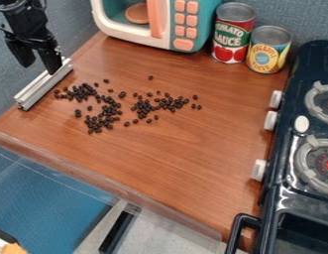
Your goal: Sweep into pile
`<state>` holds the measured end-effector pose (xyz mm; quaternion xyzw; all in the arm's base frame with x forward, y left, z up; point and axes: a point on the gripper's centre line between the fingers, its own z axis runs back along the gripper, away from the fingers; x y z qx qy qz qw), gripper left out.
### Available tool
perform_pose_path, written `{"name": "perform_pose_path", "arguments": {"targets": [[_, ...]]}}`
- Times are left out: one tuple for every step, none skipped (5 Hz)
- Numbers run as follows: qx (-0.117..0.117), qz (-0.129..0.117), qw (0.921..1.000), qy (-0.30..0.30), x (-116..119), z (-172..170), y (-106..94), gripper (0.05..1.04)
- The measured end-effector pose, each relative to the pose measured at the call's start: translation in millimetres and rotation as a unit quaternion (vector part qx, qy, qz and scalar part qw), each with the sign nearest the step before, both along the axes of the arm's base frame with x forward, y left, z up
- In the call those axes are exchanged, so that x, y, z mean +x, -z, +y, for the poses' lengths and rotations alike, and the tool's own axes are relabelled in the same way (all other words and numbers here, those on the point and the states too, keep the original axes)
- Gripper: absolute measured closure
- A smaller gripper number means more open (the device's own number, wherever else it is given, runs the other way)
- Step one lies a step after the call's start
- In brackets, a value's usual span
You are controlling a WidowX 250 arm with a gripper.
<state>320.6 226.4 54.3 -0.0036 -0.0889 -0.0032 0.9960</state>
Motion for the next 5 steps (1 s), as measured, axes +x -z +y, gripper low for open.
{"name": "perform_pose_path", "arguments": {"targets": [[0.01,0.014,0.9999,0.002,-3.0,2.5,10.5,0.083],[0.02,0.015,0.9997,0.005,-0.9,2.5,13.5,0.083],[0.021,0.023,0.9995,0.002,-1.5,1.7,23.5,0.083],[0.022,0.029,0.9993,-0.003,-0.8,1.2,30.5,0.138],[0.023,0.041,0.9989,-0.007,-3.1,1.3,37.3,0.435]]}}
